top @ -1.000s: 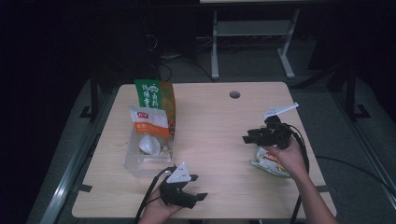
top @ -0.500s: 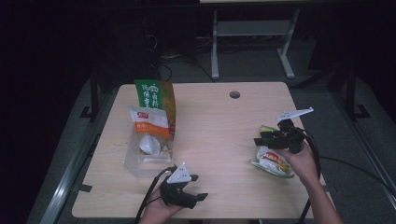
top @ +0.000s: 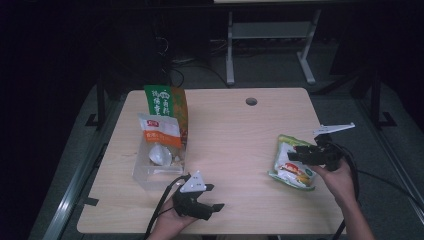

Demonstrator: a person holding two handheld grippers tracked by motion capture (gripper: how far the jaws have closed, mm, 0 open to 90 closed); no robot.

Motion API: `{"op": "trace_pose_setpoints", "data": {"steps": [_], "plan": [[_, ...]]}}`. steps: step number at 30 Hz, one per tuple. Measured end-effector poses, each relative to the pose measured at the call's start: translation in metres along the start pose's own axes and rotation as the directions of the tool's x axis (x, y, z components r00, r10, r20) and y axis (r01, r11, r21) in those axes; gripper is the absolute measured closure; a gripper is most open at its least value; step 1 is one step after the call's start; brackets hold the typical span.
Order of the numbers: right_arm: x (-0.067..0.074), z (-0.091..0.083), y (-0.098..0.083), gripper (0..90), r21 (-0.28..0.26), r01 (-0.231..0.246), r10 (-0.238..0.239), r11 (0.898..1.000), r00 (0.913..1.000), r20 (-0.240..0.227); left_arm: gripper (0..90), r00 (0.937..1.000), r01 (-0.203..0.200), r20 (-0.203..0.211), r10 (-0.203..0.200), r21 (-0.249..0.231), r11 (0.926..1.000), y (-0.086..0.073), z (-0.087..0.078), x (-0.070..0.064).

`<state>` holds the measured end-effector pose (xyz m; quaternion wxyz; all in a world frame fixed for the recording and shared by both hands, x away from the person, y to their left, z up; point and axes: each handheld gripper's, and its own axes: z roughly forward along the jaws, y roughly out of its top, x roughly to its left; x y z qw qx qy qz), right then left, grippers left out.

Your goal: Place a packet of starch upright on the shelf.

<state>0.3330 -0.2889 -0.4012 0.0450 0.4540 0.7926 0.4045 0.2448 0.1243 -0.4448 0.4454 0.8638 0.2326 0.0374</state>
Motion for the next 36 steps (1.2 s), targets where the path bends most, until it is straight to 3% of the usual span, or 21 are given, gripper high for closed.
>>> {"op": "trace_pose_setpoints", "data": {"steps": [8,17,22,36], "plan": [[-0.014,-0.012,-0.017,40.7,0.003,-0.031,0.031,1.0,0.9983,0.05,29.1,0.9996,-0.001,0.028,0.001,0.003,1.0,0.018,0.014,-0.001],[-0.029,-0.018,-0.036,37.9,0.019,-0.073,0.07,0.997,0.9893,0.128,28.5,0.9974,-0.043,0.06,0.04,0.038,0.9984,0.04,0.033,-0.002],[-0.034,-0.018,-0.041,36.9,0.027,-0.09,0.085,0.996,0.9853,0.148,28.1,0.9971,-0.032,0.07,0.029,0.038,0.9988,0.045,0.038,-0.002],[-0.052,-0.013,-0.053,35.5,0.058,-0.152,0.137,0.987,0.9694,0.204,28.1,0.9955,-0.049,0.084,0.043,0.063,0.9968,0.055,0.049,-0.005]]}}
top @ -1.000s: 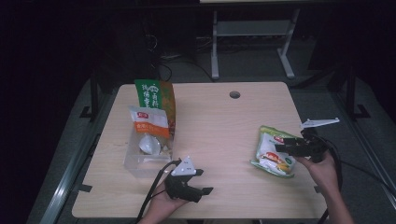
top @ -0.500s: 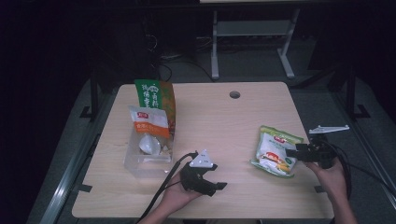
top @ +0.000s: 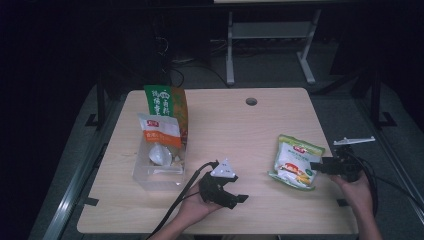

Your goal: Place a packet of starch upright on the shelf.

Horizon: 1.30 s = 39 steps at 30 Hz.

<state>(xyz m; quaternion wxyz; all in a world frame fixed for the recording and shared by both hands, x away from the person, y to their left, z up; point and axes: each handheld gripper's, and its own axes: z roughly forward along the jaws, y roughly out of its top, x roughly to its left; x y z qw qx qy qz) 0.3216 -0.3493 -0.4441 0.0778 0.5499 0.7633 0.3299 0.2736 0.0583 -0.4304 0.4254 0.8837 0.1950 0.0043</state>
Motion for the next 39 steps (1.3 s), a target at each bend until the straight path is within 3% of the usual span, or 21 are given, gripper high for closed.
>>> {"op": "trace_pose_setpoints", "data": {"steps": [9,15,19,21,24,29,39], "plan": [[-0.008,0.008,-0.005,38.3,-0.004,-0.06,0.06,0.998,0.9969,-0.051,28.0,0.9999,-0.003,0.012,0.003,0.01,0.9999,0.005,0.007,0.001],[-0.014,0.014,-0.007,56.5,-0.01,-0.135,0.133,0.991,0.9798,-0.15,28.0,0.9999,0.003,0.013,-0.003,0.003,1.0,0.01,0.01,0.001],[-0.013,0.016,-0.008,69.9,-0.01,-0.141,0.136,0.99,0.9724,-0.189,28.1,0.9999,0.003,0.015,-0.003,0.007,1.0,0.012,0.014,0.002],[-0.01,0.015,-0.008,80.0,-0.015,-0.121,0.116,0.993,0.9738,-0.196,28.1,0.9999,0.003,0.016,-0.003,0.005,1.0,0.013,0.015,0.002],[-0.004,0.013,-0.006,87.6,-0.013,-0.082,0.079,0.997,0.9795,-0.185,28.1,0.9998,0.004,0.017,-0.004,0.0,1.0,0.015,0.016,0.001],[0.005,0.007,-0.005,88.7,-0.011,-0.025,0.023,1.0,0.9867,-0.161,28.1,0.9999,0.01,0.014,-0.01,-0.001,1.0,0.015,0.016,0.003],[0.03,-0.011,0.0,89.2,-0.087,0.054,-0.069,0.995,0.9809,-0.182,28.2,0.9991,0.037,0.021,-0.037,-0.027,0.999,0.021,0.017,0.009]]}}
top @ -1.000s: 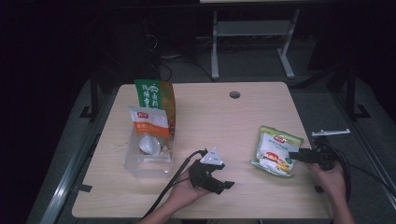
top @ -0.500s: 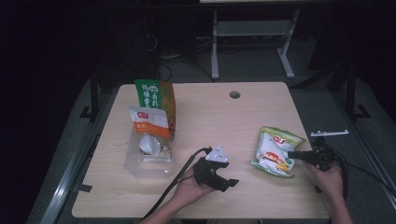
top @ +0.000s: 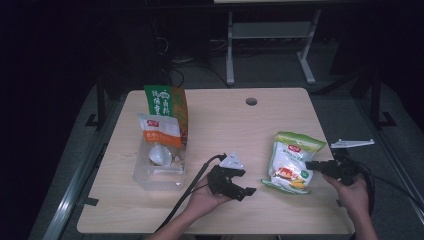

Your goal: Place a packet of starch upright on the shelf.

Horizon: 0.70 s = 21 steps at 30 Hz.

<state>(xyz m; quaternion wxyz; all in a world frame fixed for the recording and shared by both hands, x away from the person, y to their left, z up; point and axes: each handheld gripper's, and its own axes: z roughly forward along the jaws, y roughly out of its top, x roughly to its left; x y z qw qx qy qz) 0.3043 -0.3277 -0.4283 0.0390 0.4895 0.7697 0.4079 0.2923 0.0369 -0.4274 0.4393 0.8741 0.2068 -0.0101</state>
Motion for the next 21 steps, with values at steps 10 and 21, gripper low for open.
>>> {"op": "trace_pose_setpoints", "data": {"steps": [10,21], "plan": [[0.03,-0.015,0.006,89.2,-0.069,0.125,-0.128,0.99,0.991,-0.038,26.6,0.9998,0.014,0.013,-0.014,-0.01,0.9998,0.012,0.016,0.005],[0.048,-0.022,0.003,88.7,-0.094,0.242,-0.25,0.966,0.9645,-0.084,24.9,0.9956,0.072,0.062,-0.071,-0.022,0.9971,0.022,0.04,0.016]]}}
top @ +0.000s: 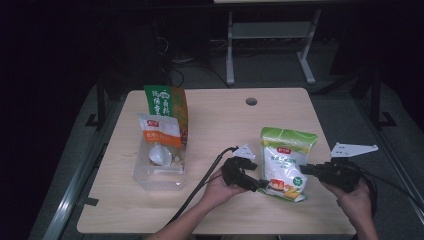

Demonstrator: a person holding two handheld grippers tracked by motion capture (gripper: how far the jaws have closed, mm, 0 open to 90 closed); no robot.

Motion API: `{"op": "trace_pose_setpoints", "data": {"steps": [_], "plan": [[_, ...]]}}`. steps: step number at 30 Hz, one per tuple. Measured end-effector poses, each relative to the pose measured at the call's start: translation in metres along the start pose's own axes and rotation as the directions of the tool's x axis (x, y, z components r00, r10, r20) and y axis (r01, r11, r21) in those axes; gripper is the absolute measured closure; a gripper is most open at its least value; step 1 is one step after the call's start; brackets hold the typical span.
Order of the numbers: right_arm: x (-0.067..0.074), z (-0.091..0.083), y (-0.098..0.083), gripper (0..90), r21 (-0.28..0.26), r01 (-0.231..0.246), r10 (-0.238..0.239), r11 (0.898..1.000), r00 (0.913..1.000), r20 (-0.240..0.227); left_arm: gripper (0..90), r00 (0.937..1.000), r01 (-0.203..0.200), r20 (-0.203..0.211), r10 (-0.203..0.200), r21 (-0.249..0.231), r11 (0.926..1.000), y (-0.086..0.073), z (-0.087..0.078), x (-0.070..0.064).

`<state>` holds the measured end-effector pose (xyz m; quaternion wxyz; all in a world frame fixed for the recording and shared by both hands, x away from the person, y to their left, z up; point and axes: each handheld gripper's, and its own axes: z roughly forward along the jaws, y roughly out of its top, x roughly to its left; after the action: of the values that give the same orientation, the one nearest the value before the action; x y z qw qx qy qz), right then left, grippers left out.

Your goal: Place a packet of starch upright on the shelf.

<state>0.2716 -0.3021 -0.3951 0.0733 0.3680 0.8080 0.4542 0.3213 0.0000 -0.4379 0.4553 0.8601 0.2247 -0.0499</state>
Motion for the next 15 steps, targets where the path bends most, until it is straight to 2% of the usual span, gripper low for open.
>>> {"op": "trace_pose_setpoints", "data": {"steps": [2,4,6,8,10,12,13,14,15], "plan": [[0.002,0.001,0.0,88.6,0.015,0.005,-0.004,1.0,0.9992,-0.04,25.8,0.9997,0.017,0.016,-0.017,0.0,0.9999,0.003,0.005,0.003],[0.003,0.001,0.001,88.6,0.018,0.017,-0.017,1.0,0.9992,-0.037,27.1,0.9996,0.018,0.023,-0.018,-0.001,0.9998,0.004,0.006,0.003],[0.006,0.002,0.003,88.6,0.024,0.031,-0.03,0.999,0.9985,-0.045,32.7,0.9987,0.019,0.047,-0.019,0.0,0.9998,0.006,0.008,0.005],[0.008,0.003,0.004,88.6,0.028,0.043,-0.042,0.999,0.998,-0.048,42.4,0.9973,0.022,0.07,-0.021,-0.006,0.9998,0.008,0.009,0.006],[0.011,0.005,0.005,88.5,0.031,0.048,-0.047,0.998,0.9979,-0.044,48.8,0.9983,0.018,0.056,-0.017,-0.009,0.9998,0.008,0.008,0.005],[0.012,0.006,0.006,88.6,0.031,0.045,-0.044,0.998,0.9979,-0.048,64.6,0.9976,0.032,0.062,-0.031,-0.017,0.9993,0.008,0.006,0.007],[0.012,0.006,0.006,88.6,0.031,0.045,-0.044,0.998,0.9979,-0.048,64.6,0.9973,0.038,0.063,-0.037,-0.022,0.999,0.008,0.004,0.008],[0.013,0.007,0.007,88.6,0.034,0.046,-0.044,0.998,0.9979,-0.047,73.0,0.9972,0.046,0.062,-0.044,-0.032,0.9984,0.008,0.002,0.008],[0.013,0.007,0.007,88.6,0.034,0.046,-0.044,0.998,0.9979,-0.047,73.0,0.9966,0.057,0.062,-0.054,-0.042,0.9975,0.007,-0.001,0.008]]}}
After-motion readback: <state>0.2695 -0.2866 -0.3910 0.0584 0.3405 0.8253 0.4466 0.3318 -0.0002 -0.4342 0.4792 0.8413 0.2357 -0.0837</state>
